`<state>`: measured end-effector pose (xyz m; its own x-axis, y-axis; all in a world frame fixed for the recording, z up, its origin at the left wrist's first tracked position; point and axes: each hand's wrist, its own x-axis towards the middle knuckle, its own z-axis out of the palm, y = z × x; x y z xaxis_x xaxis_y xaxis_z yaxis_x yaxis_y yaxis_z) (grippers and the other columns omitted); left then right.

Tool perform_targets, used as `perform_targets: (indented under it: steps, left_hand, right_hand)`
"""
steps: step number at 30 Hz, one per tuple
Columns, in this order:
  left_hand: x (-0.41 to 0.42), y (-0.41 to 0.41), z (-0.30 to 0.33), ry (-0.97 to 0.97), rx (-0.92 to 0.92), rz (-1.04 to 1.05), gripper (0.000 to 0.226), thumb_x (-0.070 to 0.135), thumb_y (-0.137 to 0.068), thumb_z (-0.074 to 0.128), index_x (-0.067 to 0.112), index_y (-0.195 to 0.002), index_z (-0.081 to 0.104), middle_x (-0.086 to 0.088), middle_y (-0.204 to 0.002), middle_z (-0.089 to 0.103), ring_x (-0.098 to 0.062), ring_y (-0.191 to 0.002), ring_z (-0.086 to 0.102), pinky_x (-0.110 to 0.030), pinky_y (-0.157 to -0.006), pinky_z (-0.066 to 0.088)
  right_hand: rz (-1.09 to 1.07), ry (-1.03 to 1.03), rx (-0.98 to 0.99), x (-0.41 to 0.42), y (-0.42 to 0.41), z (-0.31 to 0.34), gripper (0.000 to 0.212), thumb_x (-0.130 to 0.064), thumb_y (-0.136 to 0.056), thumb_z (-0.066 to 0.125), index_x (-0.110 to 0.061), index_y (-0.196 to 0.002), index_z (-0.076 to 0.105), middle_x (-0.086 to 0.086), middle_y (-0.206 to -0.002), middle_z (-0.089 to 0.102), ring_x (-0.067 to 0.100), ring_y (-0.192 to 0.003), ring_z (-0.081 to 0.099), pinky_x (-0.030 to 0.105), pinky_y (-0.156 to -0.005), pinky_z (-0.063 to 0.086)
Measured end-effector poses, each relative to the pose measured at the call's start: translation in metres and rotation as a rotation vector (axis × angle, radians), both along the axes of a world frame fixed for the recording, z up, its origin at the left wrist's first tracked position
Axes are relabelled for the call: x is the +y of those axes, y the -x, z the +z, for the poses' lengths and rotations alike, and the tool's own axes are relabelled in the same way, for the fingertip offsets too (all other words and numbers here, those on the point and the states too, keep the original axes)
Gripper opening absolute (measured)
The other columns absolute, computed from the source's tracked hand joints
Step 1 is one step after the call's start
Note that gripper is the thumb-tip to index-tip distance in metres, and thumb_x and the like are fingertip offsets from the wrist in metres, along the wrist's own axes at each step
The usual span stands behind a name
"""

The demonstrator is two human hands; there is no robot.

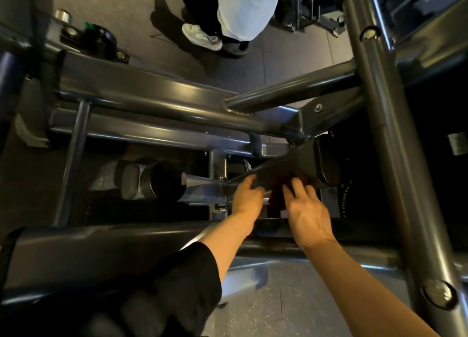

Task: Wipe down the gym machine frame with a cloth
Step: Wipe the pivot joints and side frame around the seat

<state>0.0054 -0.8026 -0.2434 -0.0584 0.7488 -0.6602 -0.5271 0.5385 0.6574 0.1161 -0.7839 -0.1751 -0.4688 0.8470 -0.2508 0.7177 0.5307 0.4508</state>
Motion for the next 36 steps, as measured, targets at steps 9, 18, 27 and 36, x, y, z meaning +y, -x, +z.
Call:
perform_targets:
  steps: [9, 18, 27, 36]
  left_hand:
    - [-0.062, 0.03, -0.025, -0.178, 0.768, -0.818, 0.044, 0.035, -0.094, 0.059, 0.027, -0.137, 0.052, -0.003, -0.133, 0.058, -0.023, -0.121, 0.054, -0.034, -0.097, 0.046]
    - [-0.074, 0.023, -0.033, -0.381, 0.985, -0.928, 0.044, 0.049, -0.1, 0.04, 0.028, -0.136, 0.052, -0.001, -0.132, 0.059, -0.021, -0.119, 0.054, -0.034, -0.098, 0.043]
    - [-0.086, 0.02, -0.058, -0.519, 1.163, -0.823, 0.051, 0.053, -0.099, 0.032, 0.029, -0.142, 0.046, 0.009, -0.146, 0.047, -0.012, -0.132, 0.044, -0.031, -0.108, 0.034]
    - [-0.09, 0.049, -0.081, -0.569, 1.442, -0.725, 0.059, 0.053, -0.09, 0.036, 0.014, -0.119, 0.069, -0.005, -0.119, 0.069, -0.021, -0.104, 0.068, -0.034, -0.081, 0.056]
  right_hand:
    - [-0.328, 0.197, 0.115, -0.014, 0.015, -0.011, 0.06, -0.002, -0.089, 0.054, -0.011, -0.145, 0.035, 0.009, -0.153, 0.016, 0.031, -0.125, 0.042, 0.032, -0.104, 0.038]
    - [-0.512, 0.217, 0.176, -0.012, 0.018, -0.035, 0.055, -0.008, -0.09, 0.06, -0.006, -0.142, 0.039, 0.006, -0.152, 0.01, 0.037, -0.134, 0.033, 0.038, -0.106, 0.041]
    - [-0.857, 0.373, 0.547, 0.012, 0.023, -0.067, 0.038, -0.009, -0.093, 0.053, 0.0, -0.129, 0.053, 0.009, -0.151, 0.02, 0.035, -0.119, 0.05, 0.035, -0.099, 0.041]
    - [-1.19, 0.299, 1.026, 0.011, 0.033, -0.09, 0.038, 0.002, -0.089, 0.054, 0.001, -0.127, 0.054, 0.009, -0.146, 0.03, 0.035, -0.104, 0.058, 0.041, -0.098, 0.049]
